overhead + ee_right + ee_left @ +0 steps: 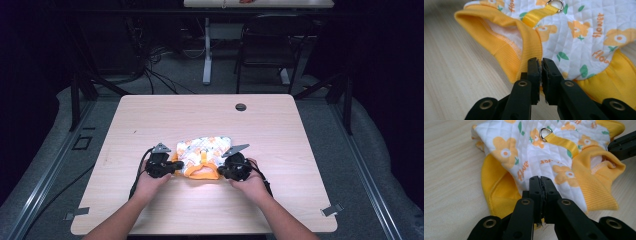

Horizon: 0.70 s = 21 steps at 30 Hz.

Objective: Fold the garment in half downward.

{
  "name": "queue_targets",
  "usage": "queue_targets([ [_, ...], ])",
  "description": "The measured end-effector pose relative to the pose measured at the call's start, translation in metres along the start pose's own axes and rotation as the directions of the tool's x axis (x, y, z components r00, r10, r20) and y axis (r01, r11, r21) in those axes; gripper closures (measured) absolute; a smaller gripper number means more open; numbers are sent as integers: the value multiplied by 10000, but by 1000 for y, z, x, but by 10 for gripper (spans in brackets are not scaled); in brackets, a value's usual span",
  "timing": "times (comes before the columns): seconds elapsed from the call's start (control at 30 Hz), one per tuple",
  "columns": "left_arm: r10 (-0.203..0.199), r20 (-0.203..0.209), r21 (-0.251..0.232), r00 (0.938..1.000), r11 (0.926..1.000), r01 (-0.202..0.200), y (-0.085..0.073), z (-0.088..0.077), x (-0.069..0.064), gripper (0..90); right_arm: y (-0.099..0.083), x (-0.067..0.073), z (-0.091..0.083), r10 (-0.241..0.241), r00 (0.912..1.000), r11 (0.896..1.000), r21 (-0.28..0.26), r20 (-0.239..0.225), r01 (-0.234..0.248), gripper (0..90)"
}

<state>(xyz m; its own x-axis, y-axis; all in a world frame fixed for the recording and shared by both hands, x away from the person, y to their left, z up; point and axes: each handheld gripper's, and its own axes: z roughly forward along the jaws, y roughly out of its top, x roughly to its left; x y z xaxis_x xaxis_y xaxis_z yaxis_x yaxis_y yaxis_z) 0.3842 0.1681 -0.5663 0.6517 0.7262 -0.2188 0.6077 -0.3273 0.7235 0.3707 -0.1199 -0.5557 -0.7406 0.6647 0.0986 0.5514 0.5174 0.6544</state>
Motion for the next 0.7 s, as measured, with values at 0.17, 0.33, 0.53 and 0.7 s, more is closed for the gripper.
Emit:
queue_targets([
  [0.17,-42,-98,-301,9999,9995,39,1,-15,1,879,0,3,-12,-34,10000,9992,-409,-36,32,839],
  [0.33,287,-312,-327,9991,9990,-297,3,-28,-1,873,-1,5,-24,-92,9999,9978,-661,-84,86,831],
  [0.53,687,-268,-425,9973,9967,-698,2,-44,-10,863,-5,9,-38,-191,9998,9970,-750,-21,189,819],
  [0.7,852,-292,-500,9959,9950,-865,-6,-54,-17,828,-11,12,-52,-105,9998,9953,-964,-167,88,796],
])
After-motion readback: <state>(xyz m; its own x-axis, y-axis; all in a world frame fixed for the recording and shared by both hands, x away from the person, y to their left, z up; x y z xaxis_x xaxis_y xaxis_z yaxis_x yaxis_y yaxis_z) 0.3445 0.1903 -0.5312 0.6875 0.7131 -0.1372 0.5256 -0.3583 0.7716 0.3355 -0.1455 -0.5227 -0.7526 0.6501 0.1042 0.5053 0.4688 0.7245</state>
